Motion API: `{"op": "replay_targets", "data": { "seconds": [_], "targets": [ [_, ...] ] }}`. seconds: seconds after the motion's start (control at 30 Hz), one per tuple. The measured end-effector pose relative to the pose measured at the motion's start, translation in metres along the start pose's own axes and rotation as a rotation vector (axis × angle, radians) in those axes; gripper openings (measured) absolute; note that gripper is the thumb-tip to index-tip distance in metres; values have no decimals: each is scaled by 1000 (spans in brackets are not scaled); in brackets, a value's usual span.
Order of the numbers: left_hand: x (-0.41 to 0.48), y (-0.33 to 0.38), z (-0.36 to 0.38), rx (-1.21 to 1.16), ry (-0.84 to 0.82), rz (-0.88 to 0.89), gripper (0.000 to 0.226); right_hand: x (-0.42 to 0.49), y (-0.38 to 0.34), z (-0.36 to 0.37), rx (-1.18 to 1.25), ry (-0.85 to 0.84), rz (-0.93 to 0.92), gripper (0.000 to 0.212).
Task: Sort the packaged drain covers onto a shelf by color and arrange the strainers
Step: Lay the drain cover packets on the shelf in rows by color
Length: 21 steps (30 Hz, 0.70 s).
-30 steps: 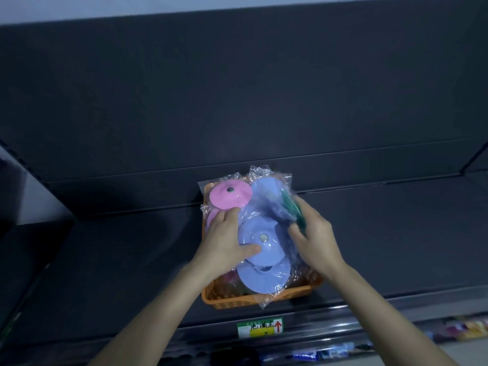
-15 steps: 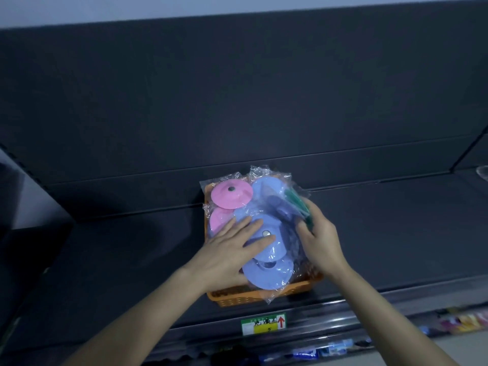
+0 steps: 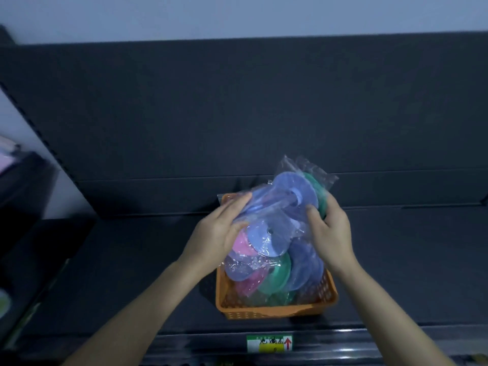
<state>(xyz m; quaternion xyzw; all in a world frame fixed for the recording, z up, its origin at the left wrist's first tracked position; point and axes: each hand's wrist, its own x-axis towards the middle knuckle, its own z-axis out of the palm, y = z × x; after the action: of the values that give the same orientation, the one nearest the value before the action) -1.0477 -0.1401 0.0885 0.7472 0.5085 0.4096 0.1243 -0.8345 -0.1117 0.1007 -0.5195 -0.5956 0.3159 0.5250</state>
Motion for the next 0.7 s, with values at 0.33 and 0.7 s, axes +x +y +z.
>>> {"op": "replay_targets", "data": {
  "seconds": [0.33, 0.7],
  "targets": [
    [-18, -6, -36, -254, 279, -359, 19, -4, -31, 45, 102, 0, -51, 22],
    [-44, -91, -90, -106, 175, -490, 20, -33, -33, 151, -85, -151, -20, 30]
  ]
}}
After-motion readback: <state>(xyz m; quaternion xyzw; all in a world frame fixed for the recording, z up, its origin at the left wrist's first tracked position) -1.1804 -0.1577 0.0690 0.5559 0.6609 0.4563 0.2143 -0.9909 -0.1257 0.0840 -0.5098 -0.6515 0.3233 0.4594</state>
